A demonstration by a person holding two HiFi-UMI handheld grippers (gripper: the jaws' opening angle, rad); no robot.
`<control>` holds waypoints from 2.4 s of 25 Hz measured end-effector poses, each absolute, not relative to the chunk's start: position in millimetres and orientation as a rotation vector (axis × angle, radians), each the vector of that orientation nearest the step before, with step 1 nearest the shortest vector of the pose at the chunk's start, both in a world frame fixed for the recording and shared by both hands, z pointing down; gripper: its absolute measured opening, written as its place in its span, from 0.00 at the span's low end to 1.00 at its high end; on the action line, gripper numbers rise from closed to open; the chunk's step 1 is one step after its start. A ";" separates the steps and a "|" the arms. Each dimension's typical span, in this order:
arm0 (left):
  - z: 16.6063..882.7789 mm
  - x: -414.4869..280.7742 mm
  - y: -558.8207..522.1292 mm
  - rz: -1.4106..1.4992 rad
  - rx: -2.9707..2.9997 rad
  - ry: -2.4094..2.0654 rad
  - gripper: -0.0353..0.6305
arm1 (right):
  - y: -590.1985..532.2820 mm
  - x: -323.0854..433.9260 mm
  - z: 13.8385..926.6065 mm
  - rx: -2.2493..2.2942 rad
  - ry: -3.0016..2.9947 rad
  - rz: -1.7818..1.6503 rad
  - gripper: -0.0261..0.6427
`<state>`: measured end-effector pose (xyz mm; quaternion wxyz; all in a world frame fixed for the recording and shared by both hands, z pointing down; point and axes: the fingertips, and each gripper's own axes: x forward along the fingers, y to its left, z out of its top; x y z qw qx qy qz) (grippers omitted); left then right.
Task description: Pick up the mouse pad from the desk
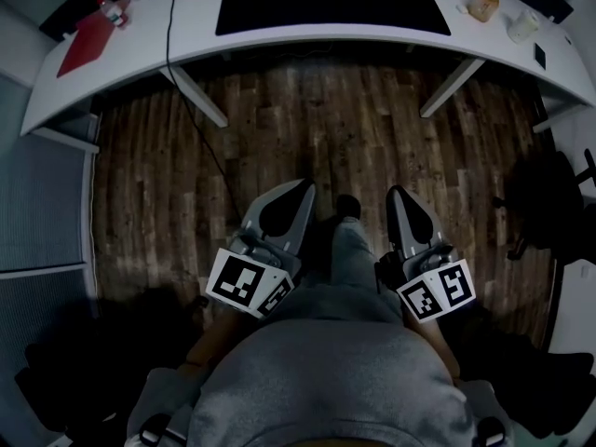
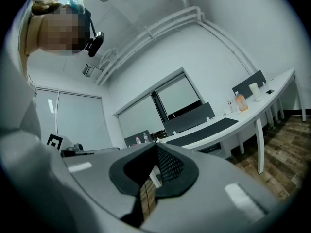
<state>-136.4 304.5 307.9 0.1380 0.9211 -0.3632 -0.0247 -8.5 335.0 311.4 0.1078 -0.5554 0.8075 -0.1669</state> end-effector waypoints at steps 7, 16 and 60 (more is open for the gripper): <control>304.1 -117.9 241.2 -0.086 2.651 -1.129 0.05 | 268.6 8.5 304.8 -1.562 2.430 -0.477 0.04; 284.7 -74.8 159.2 -0.111 2.650 -1.196 0.05 | 179.7 63.3 281.8 -1.520 2.435 -0.440 0.04; 288.6 -59.5 73.8 -0.112 2.562 -1.411 0.05 | 90.5 107.6 294.4 -1.412 2.522 -0.515 0.04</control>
